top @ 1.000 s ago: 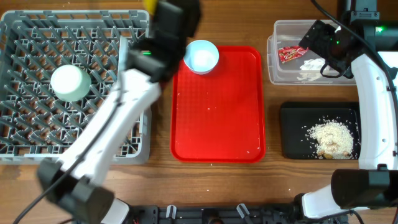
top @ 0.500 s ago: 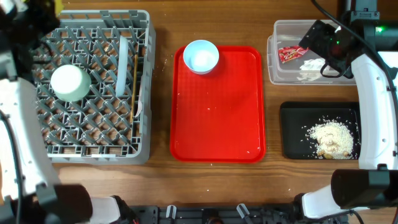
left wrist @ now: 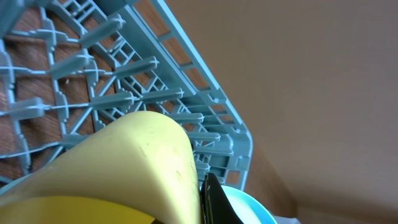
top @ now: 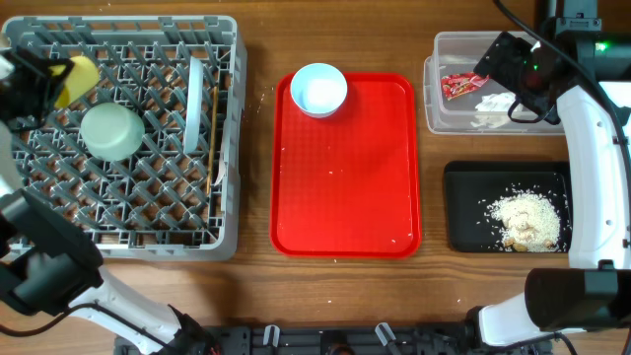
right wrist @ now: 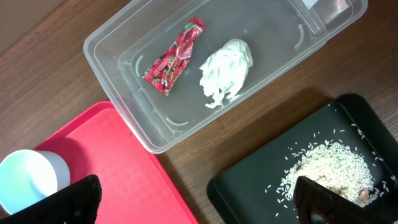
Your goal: Sort waste into correct bins and load items into the dishwasher rack
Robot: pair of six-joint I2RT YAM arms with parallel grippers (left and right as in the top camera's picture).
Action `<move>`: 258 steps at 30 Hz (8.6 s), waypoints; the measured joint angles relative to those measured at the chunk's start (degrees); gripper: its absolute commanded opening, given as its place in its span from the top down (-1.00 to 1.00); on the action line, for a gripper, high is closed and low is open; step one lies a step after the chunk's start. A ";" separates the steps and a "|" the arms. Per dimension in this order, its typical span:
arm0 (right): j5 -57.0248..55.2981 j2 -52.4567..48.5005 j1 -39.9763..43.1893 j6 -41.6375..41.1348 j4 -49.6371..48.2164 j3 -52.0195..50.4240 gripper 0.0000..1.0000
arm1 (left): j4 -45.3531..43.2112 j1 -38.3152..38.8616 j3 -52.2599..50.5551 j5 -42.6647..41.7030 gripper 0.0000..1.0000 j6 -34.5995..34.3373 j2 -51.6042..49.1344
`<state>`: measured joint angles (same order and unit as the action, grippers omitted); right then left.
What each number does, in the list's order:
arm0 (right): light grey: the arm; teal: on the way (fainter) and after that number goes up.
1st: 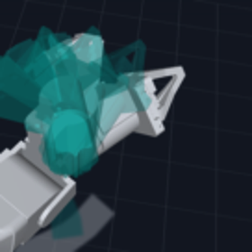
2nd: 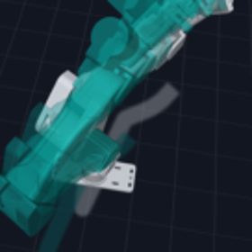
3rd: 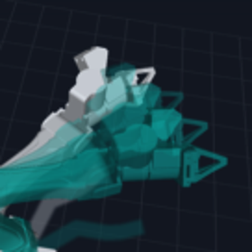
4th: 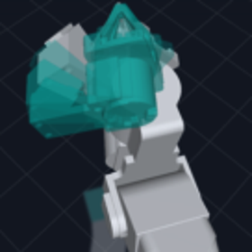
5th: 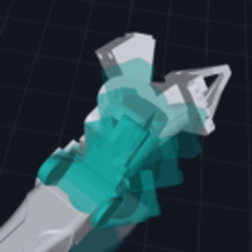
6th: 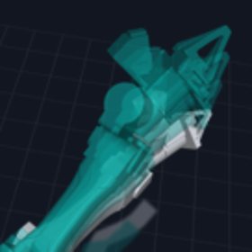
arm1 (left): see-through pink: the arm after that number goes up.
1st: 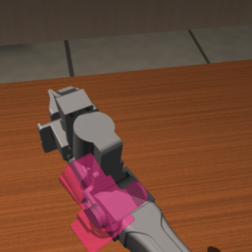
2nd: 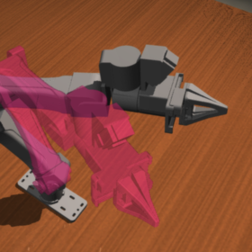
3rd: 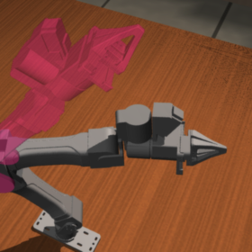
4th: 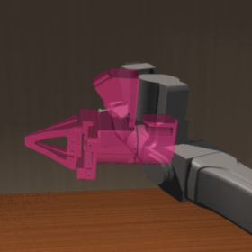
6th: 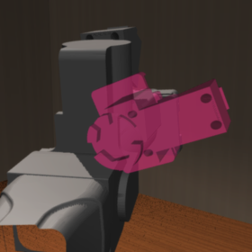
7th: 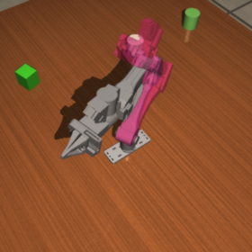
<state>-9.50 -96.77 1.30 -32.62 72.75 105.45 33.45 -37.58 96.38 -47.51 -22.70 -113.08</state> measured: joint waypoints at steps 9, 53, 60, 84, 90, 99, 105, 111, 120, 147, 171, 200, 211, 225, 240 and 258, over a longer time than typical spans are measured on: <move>0.00 -0.02 0.00 0.00 0.00 0.00 -1.00 | 2.40 -5.40 -0.74 -8.28 0.92 -1.05 -6.62; 0.00 -0.02 0.00 0.00 0.04 0.00 -0.99 | 4.39 10.99 -1.42 19.02 0.92 -0.66 12.17; 0.00 -0.02 0.00 0.00 0.02 0.00 -0.99 | 4.31 20.17 -1.44 45.13 0.92 5.33 8.72; 0.00 -0.02 0.00 -0.02 0.00 0.00 -0.99 | 9.70 12.44 -1.44 54.99 0.92 7.34 3.54; 0.00 -0.02 0.00 -0.02 0.00 0.00 -0.99 | 11.82 8.13 -1.44 54.75 0.92 5.88 3.45; 0.00 -0.02 0.00 0.00 0.00 0.00 -0.99 | 10.32 7.82 -1.44 46.23 0.92 1.97 3.54; 0.00 -0.02 0.00 -0.02 0.00 0.00 -1.00 | 6.10 7.76 -1.46 41.68 0.92 -0.42 6.54; 0.00 -0.02 0.00 0.00 0.02 0.00 -0.99 | 3.91 5.70 -1.46 40.98 0.92 -0.61 6.82; 0.00 -0.02 0.00 -0.02 0.02 0.00 -0.99 | 3.63 1.55 -1.44 40.09 0.92 -0.22 4.96; 0.00 -0.02 0.00 -0.02 0.02 0.00 -0.99 | 8.04 -5.73 -1.40 31.98 0.92 -2.91 2.27; 0.00 -0.02 0.00 0.00 0.02 0.00 -0.99 | 0.11 -0.07 -1.38 35.06 0.92 -3.15 -0.70; 0.00 -0.02 0.00 -0.02 0.07 0.00 -0.99 | -24.04 10.23 -1.64 30.03 -1.00 -3.34 7.45; 0.00 -0.02 0.00 0.00 0.00 0.00 -0.99 | -32.20 16.26 -1.60 47.52 -0.79 13.09 -3.82; 0.00 -0.02 0.00 0.00 0.00 0.00 -0.99 | -22.77 15.69 -1.49 49.77 -0.78 34.51 -7.06; 0.00 -0.02 0.00 0.00 0.02 0.00 -0.99 | -5.20 14.23 -1.33 50.25 -0.50 35.15 -5.22; 0.00 -0.02 0.00 0.00 0.02 0.00 -0.99 | -0.85 3.45 -1.51 40.00 -0.70 21.00 14.36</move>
<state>-9.50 -96.79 1.30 -32.62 72.77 105.45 32.60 -34.13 94.87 -7.51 -1.69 -98.72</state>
